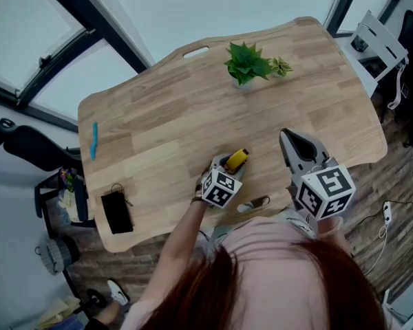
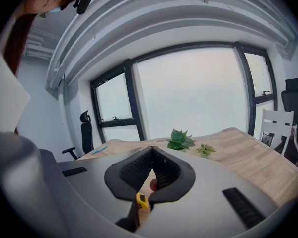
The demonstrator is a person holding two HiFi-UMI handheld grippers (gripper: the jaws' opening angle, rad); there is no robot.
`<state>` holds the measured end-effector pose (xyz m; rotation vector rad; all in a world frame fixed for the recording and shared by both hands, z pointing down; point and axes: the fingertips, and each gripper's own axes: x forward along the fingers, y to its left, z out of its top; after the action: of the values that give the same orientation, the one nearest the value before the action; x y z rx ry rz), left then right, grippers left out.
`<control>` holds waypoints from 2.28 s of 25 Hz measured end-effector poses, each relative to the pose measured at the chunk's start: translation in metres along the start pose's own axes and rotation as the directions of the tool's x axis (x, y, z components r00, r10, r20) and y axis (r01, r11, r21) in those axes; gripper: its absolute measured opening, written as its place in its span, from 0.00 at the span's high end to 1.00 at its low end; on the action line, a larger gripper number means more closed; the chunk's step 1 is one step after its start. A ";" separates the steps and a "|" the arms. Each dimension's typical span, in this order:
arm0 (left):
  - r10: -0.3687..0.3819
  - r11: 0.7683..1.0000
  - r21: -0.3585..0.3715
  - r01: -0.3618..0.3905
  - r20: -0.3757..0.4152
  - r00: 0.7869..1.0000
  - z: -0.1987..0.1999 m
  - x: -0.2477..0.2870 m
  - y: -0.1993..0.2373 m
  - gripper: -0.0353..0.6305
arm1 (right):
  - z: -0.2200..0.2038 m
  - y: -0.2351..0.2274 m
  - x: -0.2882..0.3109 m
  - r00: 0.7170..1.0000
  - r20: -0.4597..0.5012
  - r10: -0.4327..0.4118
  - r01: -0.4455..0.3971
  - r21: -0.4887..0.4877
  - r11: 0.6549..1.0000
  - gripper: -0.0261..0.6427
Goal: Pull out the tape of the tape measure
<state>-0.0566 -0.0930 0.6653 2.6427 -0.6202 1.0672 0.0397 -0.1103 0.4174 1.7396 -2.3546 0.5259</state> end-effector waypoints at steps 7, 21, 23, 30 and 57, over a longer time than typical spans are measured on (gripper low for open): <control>0.075 0.995 -0.065 -0.071 0.049 0.996 0.029 -0.020 0.010 0.70 | 0.010 -0.004 0.010 0.999 0.018 0.043 -0.043 -0.020 0.999 0.96; 0.224 0.972 -0.117 -0.206 0.169 0.960 0.106 -0.076 0.019 0.70 | 0.009 0.000 0.034 0.962 -0.074 0.264 -0.265 -0.006 0.964 0.96; 0.236 0.970 -0.112 -0.218 0.188 0.954 0.118 -0.083 0.018 0.70 | 0.007 -0.002 0.035 0.953 -0.090 0.288 -0.290 -0.003 0.957 0.96; 0.281 0.960 -0.085 -0.268 0.223 0.934 0.155 -0.098 0.016 0.70 | 0.008 -0.007 0.042 0.922 -0.122 0.367 -0.369 0.002 0.929 0.96; 0.241 0.963 0.040 -0.268 0.322 0.915 0.202 -0.156 -0.002 0.70 | 0.025 0.023 0.041 0.620 0.114 0.777 -0.655 0.620 0.432 0.81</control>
<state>-0.0341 -0.1168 0.4124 2.8918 -1.0315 0.7441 0.0070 -0.1507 0.4037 0.5586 -2.8792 1.6728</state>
